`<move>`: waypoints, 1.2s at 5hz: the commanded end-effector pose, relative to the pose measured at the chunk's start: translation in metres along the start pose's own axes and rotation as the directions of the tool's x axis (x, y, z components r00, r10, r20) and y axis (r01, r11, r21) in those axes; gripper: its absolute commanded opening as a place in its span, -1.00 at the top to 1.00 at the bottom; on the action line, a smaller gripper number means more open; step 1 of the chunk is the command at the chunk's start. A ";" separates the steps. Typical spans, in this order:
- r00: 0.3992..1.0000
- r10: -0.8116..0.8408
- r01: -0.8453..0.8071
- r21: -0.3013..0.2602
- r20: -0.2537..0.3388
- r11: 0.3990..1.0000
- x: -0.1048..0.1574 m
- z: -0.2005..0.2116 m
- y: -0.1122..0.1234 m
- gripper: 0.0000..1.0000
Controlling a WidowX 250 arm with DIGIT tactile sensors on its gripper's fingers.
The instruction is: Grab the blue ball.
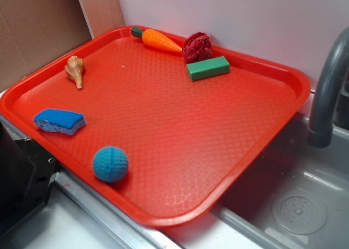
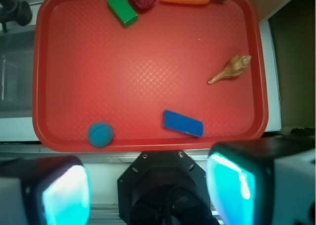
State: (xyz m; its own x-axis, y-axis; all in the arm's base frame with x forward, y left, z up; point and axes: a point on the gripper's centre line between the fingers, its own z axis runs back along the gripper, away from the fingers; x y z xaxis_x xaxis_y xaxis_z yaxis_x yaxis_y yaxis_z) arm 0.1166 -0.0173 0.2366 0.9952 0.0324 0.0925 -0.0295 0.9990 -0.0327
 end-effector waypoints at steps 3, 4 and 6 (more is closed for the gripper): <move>0.998 -0.049 0.050 -0.039 0.029 0.998 0.018 -0.094 -0.071 -1.00; 0.998 -0.059 0.062 -0.088 0.036 0.994 0.011 -0.122 -0.088 -1.00; 0.997 -0.072 0.071 -0.140 -0.005 0.988 -0.018 -0.156 -0.088 -1.00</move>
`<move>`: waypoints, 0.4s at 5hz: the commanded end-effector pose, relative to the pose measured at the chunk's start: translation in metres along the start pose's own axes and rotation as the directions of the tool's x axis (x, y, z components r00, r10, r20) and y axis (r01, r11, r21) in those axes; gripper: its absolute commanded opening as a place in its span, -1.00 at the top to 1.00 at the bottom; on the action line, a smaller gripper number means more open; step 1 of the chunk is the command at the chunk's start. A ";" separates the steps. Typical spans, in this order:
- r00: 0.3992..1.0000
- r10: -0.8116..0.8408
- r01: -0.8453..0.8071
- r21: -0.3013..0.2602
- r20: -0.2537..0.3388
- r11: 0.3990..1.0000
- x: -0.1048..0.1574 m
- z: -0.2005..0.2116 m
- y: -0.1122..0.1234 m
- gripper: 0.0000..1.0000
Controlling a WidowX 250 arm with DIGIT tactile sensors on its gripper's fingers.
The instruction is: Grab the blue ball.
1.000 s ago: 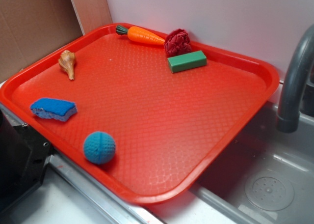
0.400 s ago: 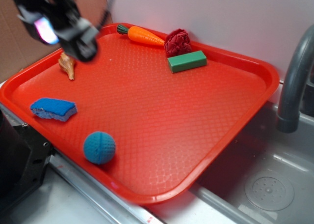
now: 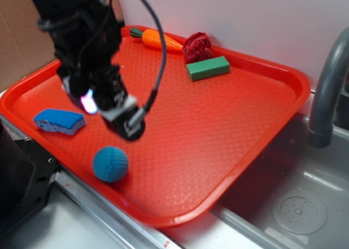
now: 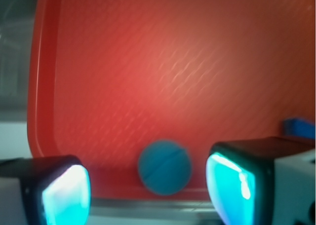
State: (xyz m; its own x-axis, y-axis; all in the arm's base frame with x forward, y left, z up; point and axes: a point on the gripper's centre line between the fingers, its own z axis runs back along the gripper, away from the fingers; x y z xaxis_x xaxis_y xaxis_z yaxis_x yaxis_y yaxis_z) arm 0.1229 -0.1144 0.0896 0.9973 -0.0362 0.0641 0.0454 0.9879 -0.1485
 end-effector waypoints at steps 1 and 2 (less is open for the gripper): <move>0.999 -0.036 0.036 -0.022 0.005 0.999 -0.016 -0.024 0.019 -1.00; 0.996 -0.073 0.072 -0.027 -0.042 0.997 -0.016 -0.048 0.022 -1.00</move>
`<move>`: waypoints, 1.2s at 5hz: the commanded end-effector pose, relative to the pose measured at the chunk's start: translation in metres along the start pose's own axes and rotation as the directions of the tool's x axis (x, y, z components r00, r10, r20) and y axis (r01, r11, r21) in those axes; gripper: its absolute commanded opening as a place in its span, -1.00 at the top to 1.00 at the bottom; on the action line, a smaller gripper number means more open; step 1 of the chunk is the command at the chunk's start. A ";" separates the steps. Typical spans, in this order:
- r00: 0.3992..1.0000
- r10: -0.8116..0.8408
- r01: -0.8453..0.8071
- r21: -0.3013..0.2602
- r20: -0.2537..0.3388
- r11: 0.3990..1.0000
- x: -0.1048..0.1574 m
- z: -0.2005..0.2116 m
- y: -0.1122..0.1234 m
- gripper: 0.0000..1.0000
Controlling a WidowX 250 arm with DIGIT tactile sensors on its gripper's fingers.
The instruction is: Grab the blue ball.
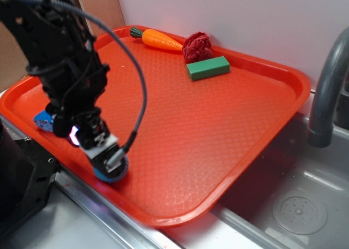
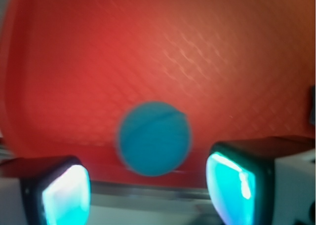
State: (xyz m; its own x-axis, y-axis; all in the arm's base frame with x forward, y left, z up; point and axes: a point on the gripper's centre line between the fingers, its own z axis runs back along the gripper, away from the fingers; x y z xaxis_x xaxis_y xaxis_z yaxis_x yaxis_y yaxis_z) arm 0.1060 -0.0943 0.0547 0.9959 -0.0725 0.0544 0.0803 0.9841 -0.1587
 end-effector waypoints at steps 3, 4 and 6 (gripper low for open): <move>0.994 -0.097 0.098 0.024 -0.043 0.995 -0.007 -0.021 -0.004 1.00; 0.991 -0.112 0.114 0.016 -0.074 0.993 -0.013 0.009 0.004 1.00; 0.998 0.019 -0.011 0.123 -0.065 0.992 0.024 0.102 0.042 1.00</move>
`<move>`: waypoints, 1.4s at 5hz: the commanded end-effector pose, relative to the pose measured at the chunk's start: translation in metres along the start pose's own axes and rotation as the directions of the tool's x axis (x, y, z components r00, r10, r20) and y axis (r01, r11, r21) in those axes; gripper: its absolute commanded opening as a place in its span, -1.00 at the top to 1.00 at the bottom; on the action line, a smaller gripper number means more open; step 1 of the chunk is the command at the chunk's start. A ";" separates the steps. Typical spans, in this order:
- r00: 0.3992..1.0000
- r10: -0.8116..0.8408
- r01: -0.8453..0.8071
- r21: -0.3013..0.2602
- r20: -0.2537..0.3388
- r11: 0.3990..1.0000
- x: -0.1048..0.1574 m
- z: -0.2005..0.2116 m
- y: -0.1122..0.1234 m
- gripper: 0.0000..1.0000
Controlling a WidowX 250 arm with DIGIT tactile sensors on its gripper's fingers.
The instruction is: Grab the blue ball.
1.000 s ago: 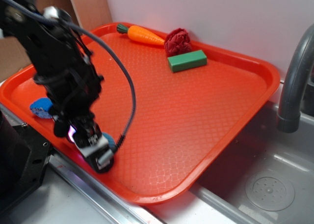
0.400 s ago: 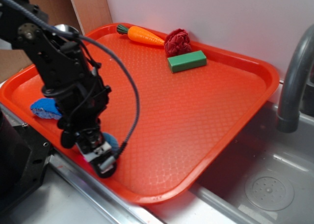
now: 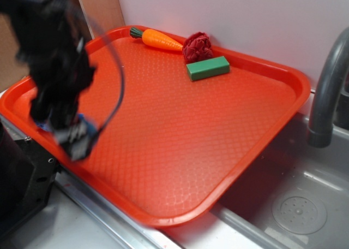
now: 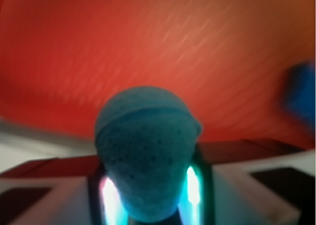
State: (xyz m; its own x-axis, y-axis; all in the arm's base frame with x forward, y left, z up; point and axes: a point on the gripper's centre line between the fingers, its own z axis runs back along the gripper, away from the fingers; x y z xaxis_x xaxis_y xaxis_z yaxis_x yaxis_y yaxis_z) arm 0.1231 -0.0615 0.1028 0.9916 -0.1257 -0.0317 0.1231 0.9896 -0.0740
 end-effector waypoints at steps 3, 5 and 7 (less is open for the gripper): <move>0.968 0.221 -0.236 0.146 0.115 0.961 0.006 0.099 0.095 1.00; 0.985 0.131 -0.149 0.164 0.111 0.975 0.057 0.094 0.091 1.00; 0.978 0.190 -0.200 0.144 0.085 0.969 0.046 0.081 0.089 1.00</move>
